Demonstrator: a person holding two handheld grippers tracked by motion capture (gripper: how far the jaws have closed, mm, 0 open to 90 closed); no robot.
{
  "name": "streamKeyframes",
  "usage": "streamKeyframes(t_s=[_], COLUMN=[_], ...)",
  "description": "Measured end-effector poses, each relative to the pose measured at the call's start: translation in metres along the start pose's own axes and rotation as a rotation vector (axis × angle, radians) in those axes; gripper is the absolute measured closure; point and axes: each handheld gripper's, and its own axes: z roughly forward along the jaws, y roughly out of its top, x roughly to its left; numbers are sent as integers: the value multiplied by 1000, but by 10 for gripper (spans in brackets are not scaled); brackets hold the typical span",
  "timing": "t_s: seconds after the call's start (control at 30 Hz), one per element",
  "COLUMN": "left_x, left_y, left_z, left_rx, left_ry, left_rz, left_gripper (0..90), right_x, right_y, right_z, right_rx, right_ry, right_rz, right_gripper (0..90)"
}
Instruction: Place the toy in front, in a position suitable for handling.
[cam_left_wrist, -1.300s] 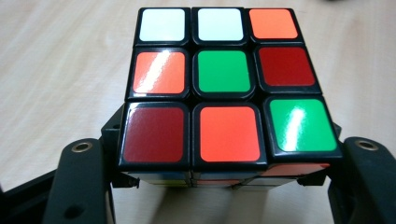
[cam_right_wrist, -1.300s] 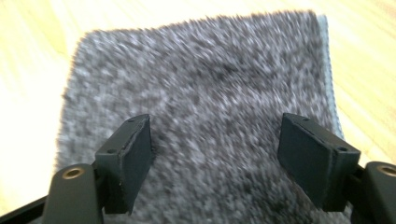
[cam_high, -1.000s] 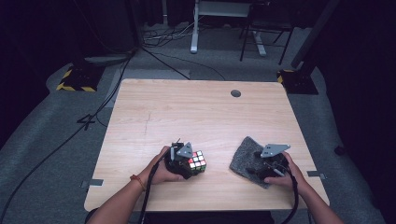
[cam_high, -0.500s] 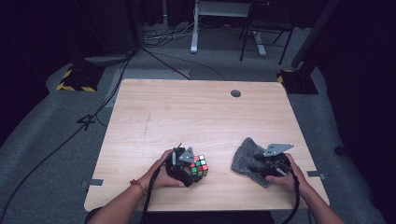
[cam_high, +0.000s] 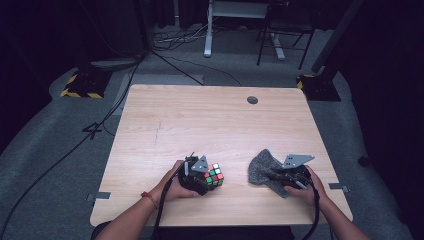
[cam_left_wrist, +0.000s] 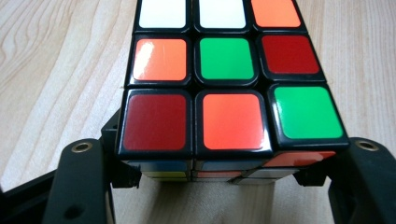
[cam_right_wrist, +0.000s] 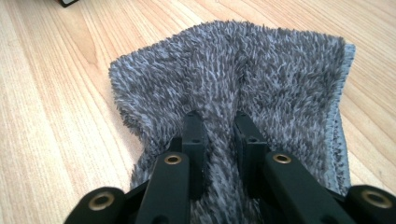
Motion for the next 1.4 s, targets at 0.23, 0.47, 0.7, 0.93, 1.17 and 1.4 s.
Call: streamKeyframes(t_s=[0.23,0.47,0.7,0.93,1.17,1.4], left_x=[0,0,1,8,10,10], left_y=[2,8,13,13,14,23], left_z=[2,-1,-6,-10,-12,-13], left_rx=[1,-1,-26,-25,-19,-21], left_ry=[-17,-23,-16,-6,-1,2], left_rz=[27,48,54,53,57,79], left_gripper=[337,338,339,339,339,339], right_x=[0,-1,-2,-1,-3,-2], right_y=[0,1,2,4,8,21], right_z=[-1,-3,-5,-8,-14,-25], right_rx=[-11,-22,-41,-49,-78,-135], right_ry=[-3,-5,-16,-12,-17,-22], right_rz=[-10,-5,-2,-4,-1,-8], right_gripper=[790,790,792,792,793,794])
